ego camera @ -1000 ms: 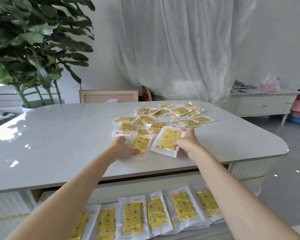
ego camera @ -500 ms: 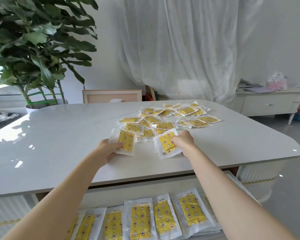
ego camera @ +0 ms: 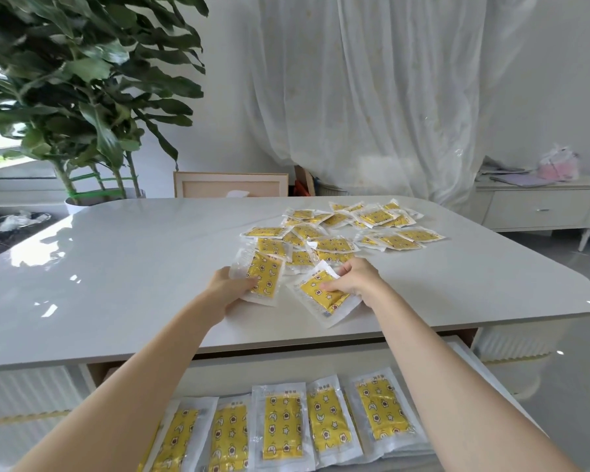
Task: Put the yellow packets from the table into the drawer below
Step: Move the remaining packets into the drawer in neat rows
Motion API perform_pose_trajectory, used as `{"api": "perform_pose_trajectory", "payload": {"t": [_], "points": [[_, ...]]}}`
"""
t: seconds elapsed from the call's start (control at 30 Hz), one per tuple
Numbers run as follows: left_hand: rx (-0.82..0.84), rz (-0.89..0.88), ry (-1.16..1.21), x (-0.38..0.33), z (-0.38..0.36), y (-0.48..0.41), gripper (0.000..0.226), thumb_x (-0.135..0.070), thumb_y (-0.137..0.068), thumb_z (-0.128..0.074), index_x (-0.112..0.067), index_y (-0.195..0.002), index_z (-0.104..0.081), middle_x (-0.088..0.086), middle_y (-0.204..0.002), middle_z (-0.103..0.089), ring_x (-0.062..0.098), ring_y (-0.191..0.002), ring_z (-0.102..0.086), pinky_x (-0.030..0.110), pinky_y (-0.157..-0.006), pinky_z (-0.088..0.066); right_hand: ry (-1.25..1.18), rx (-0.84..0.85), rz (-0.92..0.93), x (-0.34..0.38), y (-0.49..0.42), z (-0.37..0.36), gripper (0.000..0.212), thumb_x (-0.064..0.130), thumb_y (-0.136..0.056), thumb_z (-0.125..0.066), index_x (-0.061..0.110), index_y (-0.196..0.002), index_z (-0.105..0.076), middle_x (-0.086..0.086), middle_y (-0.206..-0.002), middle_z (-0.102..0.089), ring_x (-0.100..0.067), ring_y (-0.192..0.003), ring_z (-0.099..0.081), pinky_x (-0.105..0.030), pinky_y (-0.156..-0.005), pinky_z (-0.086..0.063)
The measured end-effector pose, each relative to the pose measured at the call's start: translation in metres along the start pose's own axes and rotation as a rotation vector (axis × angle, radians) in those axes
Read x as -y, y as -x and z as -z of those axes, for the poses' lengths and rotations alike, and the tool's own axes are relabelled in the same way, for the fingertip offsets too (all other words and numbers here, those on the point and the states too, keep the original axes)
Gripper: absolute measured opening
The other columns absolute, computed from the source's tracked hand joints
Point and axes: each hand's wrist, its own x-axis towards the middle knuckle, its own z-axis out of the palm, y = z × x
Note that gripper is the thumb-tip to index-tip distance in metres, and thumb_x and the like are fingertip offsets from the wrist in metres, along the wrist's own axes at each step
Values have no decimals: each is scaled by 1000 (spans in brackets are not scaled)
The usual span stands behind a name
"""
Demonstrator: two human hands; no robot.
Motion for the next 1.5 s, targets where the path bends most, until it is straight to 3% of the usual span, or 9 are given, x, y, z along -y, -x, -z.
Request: {"api": "perform_pose_trajectory", "payload": {"t": [0.1,0.17,0.33,0.53,0.8,0.97,1.1,1.37,1.5], "points": [[-28,-6,-27,2,-6,7,39,-9,-83,-70,-3,-116,-50,13,-114,-62,28,-98,-60,39,-93,-50,-81,12,20,-7,10,0,42,24,-69,-86,18,-82,-47,-3,-107,-64,-22,-100,-65,-27,-71,-46],[-51,-6,-46,1,-9,17,37,-10,-85,-69,-12,-113,-45,8,-109,-57,25,-96,-56,34,-86,-47,-147,5,45,-12,18,1,40,24,-72,-83,15,-89,-49,-4,-102,-60,-20,-95,-60,-28,-71,-43],[3,22,-104,-3,0,37,69,-12,-80,-74,-8,-140,-39,13,-130,-55,28,-108,-62,38,-86,-55,-178,121,74,-11,48,8,26,25,-84,-73,16,-82,-48,2,-88,-55,-17,-90,-52,-22,-64,-39],[81,65,-37,0,24,79,45,-3,-84,-68,-2,-126,-50,16,-117,-63,29,-97,-66,35,-72,-59,-146,248,137,-4,75,8,56,42,-85,-67,3,-123,-53,-8,-121,-62,-23,-110,-58,-30,-89,-47],[243,22,119,18,66,135,38,-1,-88,-62,-4,-124,-53,14,-116,-66,24,-93,-69,31,-72,-61,-139,459,234,-6,121,0,39,37,-88,-66,3,-109,-66,-10,-105,-72,-21,-93,-66,-37,-93,-49],[320,87,47,41,88,161,32,-4,-87,-63,-7,-119,-57,14,-113,-69,25,-94,-70,35,-76,-60,-79,701,175,-15,147,-19,22,34,-90,-64,13,-88,-60,1,-81,-66,-10,-70,-63,-21,-61,-53],[353,214,-66,64,103,167,26,-11,-93,-58,-9,-119,-58,9,-105,-70,20,-88,-69,30,-77,-60,13,795,84,-28,150,-43,19,33,-90,-65,15,-86,-61,3,-77,-66,-9,-67,-63,-22,-64,-52],[137,525,-307,91,101,144,21,-8,-96,-51,-1,-116,-50,7,-89,-60,12,-63,-64,18,-47,-51,142,649,-66,-50,130,-80,25,27,-92,-63,7,-105,-60,-8,-92,-68,-23,-83,-64,-35,-79,-54],[59,551,-419,93,84,128,14,-1,-96,-47,-5,-110,-45,7,-84,-54,16,-73,-60,21,-54,-50,142,549,-118,-62,115,-82,42,31,-87,-67,3,-117,-55,-14,-111,-68,-28,-98,-68,-41,-87,-54]]}}
